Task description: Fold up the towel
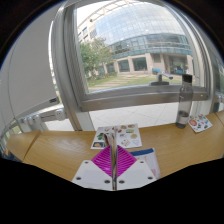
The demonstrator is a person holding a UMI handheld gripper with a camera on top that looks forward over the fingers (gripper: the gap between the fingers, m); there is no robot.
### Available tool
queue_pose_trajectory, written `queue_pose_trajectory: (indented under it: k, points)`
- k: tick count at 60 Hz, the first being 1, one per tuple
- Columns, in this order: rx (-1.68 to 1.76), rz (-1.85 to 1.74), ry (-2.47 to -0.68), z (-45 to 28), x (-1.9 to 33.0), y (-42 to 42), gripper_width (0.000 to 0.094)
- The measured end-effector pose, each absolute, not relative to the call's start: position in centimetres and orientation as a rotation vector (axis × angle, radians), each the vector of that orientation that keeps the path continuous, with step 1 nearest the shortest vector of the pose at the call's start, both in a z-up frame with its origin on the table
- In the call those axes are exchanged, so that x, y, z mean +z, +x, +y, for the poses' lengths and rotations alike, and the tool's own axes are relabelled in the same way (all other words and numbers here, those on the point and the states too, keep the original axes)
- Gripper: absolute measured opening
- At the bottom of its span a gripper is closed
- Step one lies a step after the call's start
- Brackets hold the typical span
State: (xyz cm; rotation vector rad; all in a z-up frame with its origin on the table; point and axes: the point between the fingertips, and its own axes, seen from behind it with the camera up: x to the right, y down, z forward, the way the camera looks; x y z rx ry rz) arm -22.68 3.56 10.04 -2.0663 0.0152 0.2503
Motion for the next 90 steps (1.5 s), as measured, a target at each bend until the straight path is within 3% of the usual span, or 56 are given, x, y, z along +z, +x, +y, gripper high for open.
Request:
queue_pose_trajectory:
  k: [8,14,21,31,52,90]
  points:
    - [0.214,0.055,-2.111,3.8,7.4,-15.1,0.0045]
    - [0.100,0.072,-2.162,4.0,3.6,-9.4,0.0333]
    - [0.029,0.080,-2.196,3.8,1.1,-5.7,0.0541]
    - [0.099,0.090,-2.132,2.7,3.7,-5.9,0.0656]
    - [0.110,0.005,-2.003,-3.4,9.8,-12.0,0.0683]
    - [0.060,-0.017,-1.987,-14.9,10.0,-17.4,0.0689]
